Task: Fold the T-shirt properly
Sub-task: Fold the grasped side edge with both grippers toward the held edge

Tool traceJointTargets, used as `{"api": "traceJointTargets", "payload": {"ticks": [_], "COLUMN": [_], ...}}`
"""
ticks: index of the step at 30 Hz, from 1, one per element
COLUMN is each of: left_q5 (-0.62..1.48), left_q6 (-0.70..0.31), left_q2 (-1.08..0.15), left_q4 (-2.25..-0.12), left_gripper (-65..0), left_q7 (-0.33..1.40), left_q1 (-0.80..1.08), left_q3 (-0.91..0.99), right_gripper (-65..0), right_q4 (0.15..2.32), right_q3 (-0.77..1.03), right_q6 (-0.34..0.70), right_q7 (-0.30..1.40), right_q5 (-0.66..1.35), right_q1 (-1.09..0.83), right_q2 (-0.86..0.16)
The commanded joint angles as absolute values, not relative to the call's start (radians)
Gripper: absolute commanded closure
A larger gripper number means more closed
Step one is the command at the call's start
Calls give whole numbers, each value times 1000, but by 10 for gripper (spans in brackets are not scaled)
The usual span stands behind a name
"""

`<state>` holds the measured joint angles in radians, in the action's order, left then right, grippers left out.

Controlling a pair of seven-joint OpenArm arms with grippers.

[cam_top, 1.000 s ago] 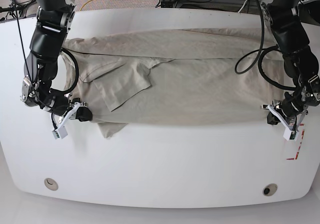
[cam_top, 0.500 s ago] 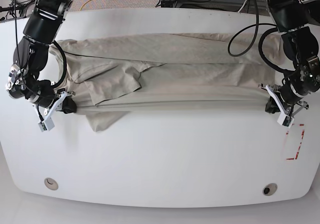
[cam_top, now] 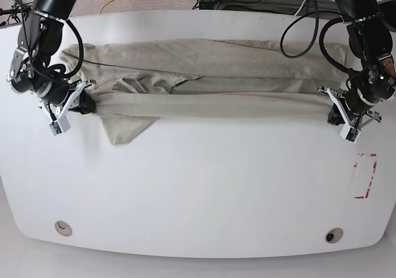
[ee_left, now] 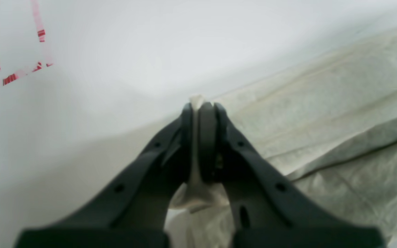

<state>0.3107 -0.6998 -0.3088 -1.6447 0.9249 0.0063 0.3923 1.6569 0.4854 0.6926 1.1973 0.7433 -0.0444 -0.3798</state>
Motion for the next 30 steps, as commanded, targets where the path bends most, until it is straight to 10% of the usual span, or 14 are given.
{"api": "traceJointTargets", "payload": {"ticks": [1,21,24,30], "left_q5": [317,315,315,318], "left_q6": [-698,-698,-698,-698], "left_q2": [-328,-412,-429,-460], "left_q4": [-1632,-1592,-1592,-1601], "left_gripper": [0,0,0,-354], "left_q7": [905,905,905,905], "left_q1": [-12,85,94,96], "left_q3": [390,366,315,271], "right_gripper": [0,-13,-101,-482], "right_q4": [1684,1704,1704,1741], "right_q3": [492,542,542,613], "right_q6": [698,698,698,698], "right_q7": [1179,1179,1179,1176], "right_q5": [806,852,826,828], "right_q1": [-59,-283,-283,-283], "right_q2": [-401,-401,-400,-390]}}
